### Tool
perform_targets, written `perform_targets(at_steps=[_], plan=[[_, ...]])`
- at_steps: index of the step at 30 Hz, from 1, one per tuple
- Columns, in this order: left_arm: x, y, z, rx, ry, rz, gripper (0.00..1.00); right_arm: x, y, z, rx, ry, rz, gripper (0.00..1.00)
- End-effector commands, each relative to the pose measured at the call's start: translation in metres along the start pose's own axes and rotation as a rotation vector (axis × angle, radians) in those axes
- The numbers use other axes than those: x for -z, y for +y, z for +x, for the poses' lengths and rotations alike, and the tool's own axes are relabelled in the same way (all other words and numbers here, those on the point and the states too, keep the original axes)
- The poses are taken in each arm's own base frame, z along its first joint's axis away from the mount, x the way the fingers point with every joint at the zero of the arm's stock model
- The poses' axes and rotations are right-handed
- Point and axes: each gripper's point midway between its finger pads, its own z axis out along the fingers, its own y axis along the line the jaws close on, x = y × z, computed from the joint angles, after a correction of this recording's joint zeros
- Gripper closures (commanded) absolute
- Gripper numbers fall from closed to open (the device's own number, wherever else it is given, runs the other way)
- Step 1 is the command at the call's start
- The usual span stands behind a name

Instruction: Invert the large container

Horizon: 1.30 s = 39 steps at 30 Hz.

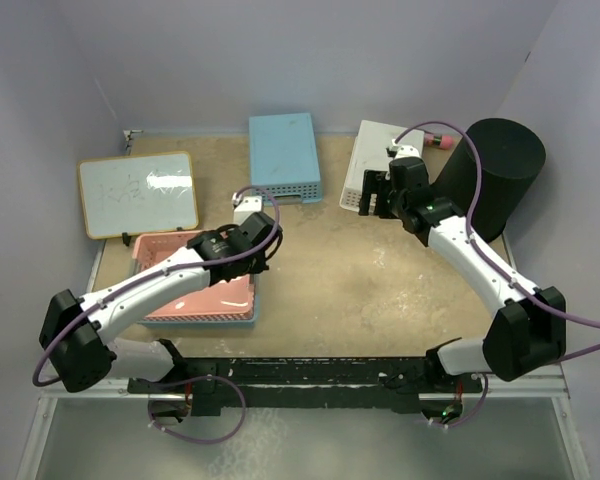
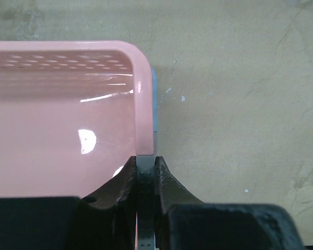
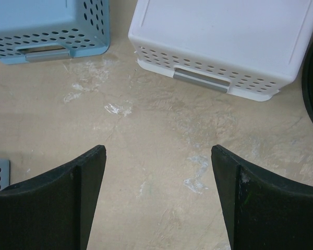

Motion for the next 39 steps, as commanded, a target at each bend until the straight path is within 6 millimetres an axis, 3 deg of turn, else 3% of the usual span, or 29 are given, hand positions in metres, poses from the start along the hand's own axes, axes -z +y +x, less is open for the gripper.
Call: perform_targets(at_steps=[1, 6, 10, 13, 17, 20, 24, 27, 30, 34, 39], plan=[[0.044, -0.009, -0.05, -0.001, -0.094, 0.048, 1.0, 0.006, -0.001, -0.016, -0.023, -0.052, 0.002, 0.17], [0.075, -0.008, -0.079, -0.041, -0.097, 0.022, 1.0, 0.01, -0.002, -0.019, -0.036, -0.065, 0.006, 0.16], [0.11, -0.023, -0.116, -0.034, -0.151, 0.099, 1.0, 0.022, -0.009, -0.03, -0.061, -0.104, 0.034, 0.16], [0.132, -0.051, -0.137, -0.019, -0.191, 0.25, 1.0, 0.036, -0.023, -0.044, -0.095, -0.148, 0.108, 0.16], [0.148, -0.109, -0.152, 0.009, -0.212, 0.52, 1.0, 0.064, -0.041, -0.068, -0.155, -0.231, 0.207, 0.17], [0.157, -0.156, -0.159, 0.019, -0.197, 0.722, 1.0, 0.095, -0.056, -0.092, -0.21, -0.332, 0.275, 0.16], [0.186, -0.204, -0.174, 0.025, -0.198, 0.967, 1.0, 0.15, -0.08, -0.122, -0.266, -0.498, 0.365, 0.16], [0.205, -0.226, -0.185, 0.04, -0.2, 1.098, 1.0, 0.186, -0.097, -0.136, -0.289, -0.601, 0.43, 0.17], [0.217, -0.247, -0.188, 0.077, -0.173, 1.245, 1.0, 0.209, -0.108, -0.142, -0.302, -0.672, 0.469, 0.17], [0.208, -0.264, -0.185, 0.13, -0.105, 1.339, 1.0, 0.22, -0.114, -0.142, -0.302, -0.7, 0.487, 0.18], [0.212, -0.28, -0.186, 0.217, -0.035, 1.487, 1.0, 0.221, -0.114, -0.143, -0.287, -0.699, 0.488, 0.18]])
